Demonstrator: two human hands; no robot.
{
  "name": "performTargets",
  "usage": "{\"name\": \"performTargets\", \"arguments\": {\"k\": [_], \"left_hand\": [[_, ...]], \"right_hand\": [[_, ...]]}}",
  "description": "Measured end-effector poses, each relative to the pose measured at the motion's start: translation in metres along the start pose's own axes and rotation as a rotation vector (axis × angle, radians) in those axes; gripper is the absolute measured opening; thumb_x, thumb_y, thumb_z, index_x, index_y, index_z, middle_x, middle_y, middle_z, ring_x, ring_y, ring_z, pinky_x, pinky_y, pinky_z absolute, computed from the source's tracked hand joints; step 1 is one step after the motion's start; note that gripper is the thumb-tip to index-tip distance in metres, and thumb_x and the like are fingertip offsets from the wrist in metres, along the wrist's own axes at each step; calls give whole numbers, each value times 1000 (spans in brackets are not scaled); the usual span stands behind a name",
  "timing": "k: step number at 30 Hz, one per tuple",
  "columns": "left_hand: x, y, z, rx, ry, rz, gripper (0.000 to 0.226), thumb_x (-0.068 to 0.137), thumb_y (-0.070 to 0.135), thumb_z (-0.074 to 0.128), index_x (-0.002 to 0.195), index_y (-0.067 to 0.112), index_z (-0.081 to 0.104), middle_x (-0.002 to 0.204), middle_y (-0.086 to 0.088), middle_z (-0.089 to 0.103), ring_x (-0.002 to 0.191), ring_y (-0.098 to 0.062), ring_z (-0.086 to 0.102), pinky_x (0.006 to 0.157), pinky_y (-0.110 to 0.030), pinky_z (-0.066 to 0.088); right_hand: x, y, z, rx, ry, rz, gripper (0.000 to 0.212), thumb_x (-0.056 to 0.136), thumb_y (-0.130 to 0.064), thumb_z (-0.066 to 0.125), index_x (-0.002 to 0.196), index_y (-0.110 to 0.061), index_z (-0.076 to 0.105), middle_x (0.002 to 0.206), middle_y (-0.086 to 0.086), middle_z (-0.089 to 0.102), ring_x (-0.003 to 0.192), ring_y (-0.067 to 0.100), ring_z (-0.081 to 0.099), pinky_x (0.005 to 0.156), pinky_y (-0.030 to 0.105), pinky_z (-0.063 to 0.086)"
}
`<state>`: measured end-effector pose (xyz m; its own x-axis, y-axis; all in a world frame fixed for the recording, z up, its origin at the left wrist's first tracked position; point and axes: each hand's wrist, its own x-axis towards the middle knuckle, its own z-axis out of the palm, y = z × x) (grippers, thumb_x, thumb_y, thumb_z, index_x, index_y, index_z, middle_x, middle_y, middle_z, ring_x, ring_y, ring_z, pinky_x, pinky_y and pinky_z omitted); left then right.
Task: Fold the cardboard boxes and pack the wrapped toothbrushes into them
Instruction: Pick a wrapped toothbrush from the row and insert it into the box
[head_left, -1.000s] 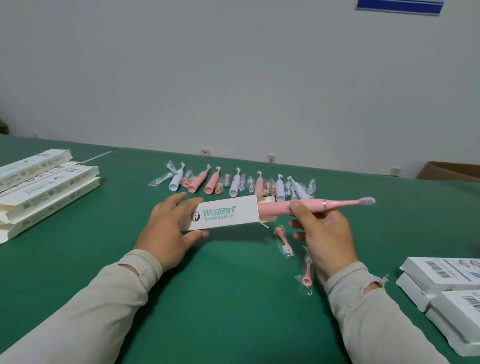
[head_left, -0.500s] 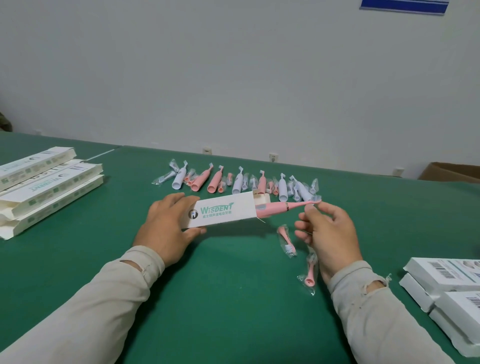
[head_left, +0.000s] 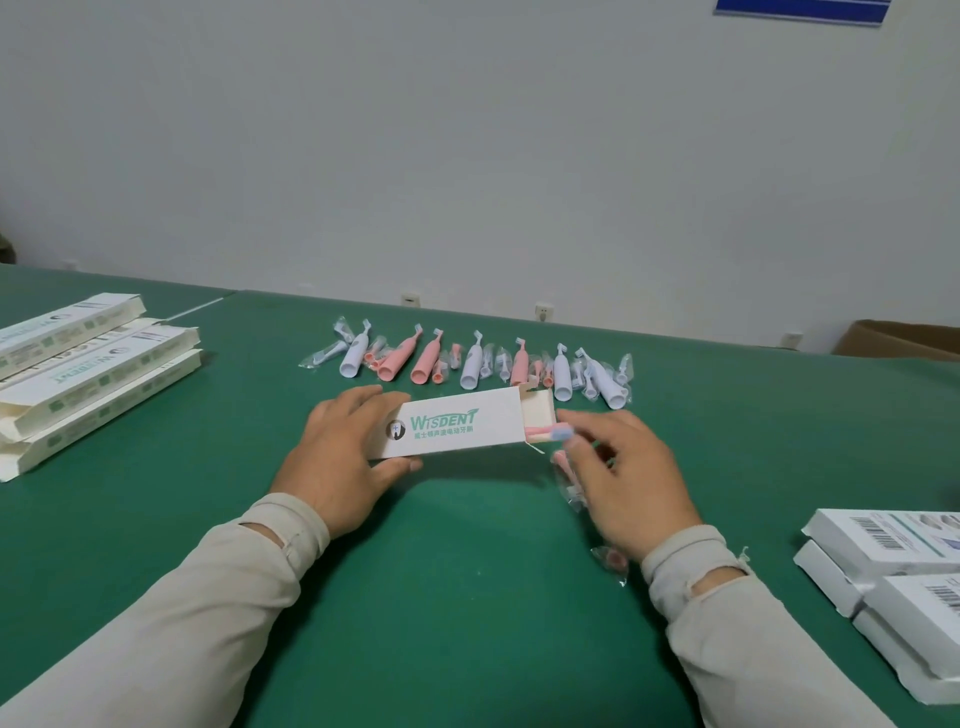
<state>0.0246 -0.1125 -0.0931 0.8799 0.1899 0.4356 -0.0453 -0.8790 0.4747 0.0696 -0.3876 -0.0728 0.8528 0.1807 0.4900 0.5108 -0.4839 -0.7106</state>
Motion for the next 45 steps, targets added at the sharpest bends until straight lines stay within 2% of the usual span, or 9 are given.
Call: {"name": "performTargets", "arguments": {"k": [4, 15, 27, 32, 35, 37, 39, 41, 45], "left_hand": [[0, -1, -1, 1, 13, -18, 64, 83, 42, 76, 140, 37, 48, 148, 8, 41, 132, -23, 32, 109, -43, 34], [0, -2, 0, 2, 11, 12, 66, 82, 44, 76, 141, 35, 48, 147, 9, 42, 134, -22, 33, 112, -45, 34], [-1, 2, 0, -41, -34, 64, 64, 78, 40, 79, 134, 39, 49, 134, 17, 48, 126, -17, 40, 105, -43, 40], [-1, 2, 0, -70, -9, 74, 59, 79, 35, 80, 131, 39, 52, 125, 18, 50, 120, -18, 44, 103, -43, 40], [-1, 3, 1, -102, 4, 84, 59, 78, 33, 81, 130, 38, 53, 123, 17, 51, 119, -20, 46, 103, -41, 39], [-1, 3, 1, -125, 11, 93, 60, 78, 31, 82, 131, 36, 54, 122, 16, 51, 118, -20, 46, 104, -40, 38], [-1, 3, 0, -135, 11, 105, 60, 77, 30, 83, 130, 36, 55, 121, 14, 53, 117, -21, 48, 105, -42, 39], [0, 3, 0, -132, 30, 107, 60, 77, 27, 84, 129, 36, 56, 119, 14, 54, 116, -22, 49, 104, -43, 39], [2, 1, 1, -95, 88, 32, 61, 77, 28, 83, 132, 31, 56, 123, 6, 59, 118, -27, 48, 103, -45, 40]], "right_hand": [[-2, -3, 7, -74, -11, -18, 32, 98, -20, 58, 126, -33, 65, 98, -19, 55, 90, -7, 51, 76, 0, 36], [-8, -9, 12, 114, -106, -56, 35, 96, -7, 58, 104, -39, 68, 111, -24, 55, 97, -8, 55, 81, 0, 37], [-10, -14, 16, 349, -118, 99, 21, 94, -14, 61, 97, -35, 60, 84, -4, 65, 67, 9, 61, 63, 14, 48], [-7, -18, 13, 545, -86, 183, 21, 102, -18, 52, 114, -32, 60, 112, -7, 68, 88, 7, 73, 69, 14, 51], [-7, -15, 11, 468, -140, 179, 40, 99, -16, 59, 138, -25, 52, 131, 1, 61, 76, -4, 65, 65, 15, 50], [-6, -13, 9, 419, -154, 159, 49, 98, -18, 62, 144, -20, 48, 138, -2, 58, 88, -1, 67, 84, 23, 55], [-6, -14, 7, 372, -180, 135, 51, 97, -21, 64, 145, -23, 48, 135, -9, 60, 98, 1, 66, 93, 24, 53], [-3, -15, 2, 367, -190, 116, 46, 96, -21, 64, 139, -35, 52, 120, -9, 65, 84, -3, 65, 76, 13, 51], [10, -1, -27, 126, 139, 219, 23, 94, -16, 60, 105, -35, 63, 96, -7, 69, 76, 10, 68, 71, 22, 55]]}}
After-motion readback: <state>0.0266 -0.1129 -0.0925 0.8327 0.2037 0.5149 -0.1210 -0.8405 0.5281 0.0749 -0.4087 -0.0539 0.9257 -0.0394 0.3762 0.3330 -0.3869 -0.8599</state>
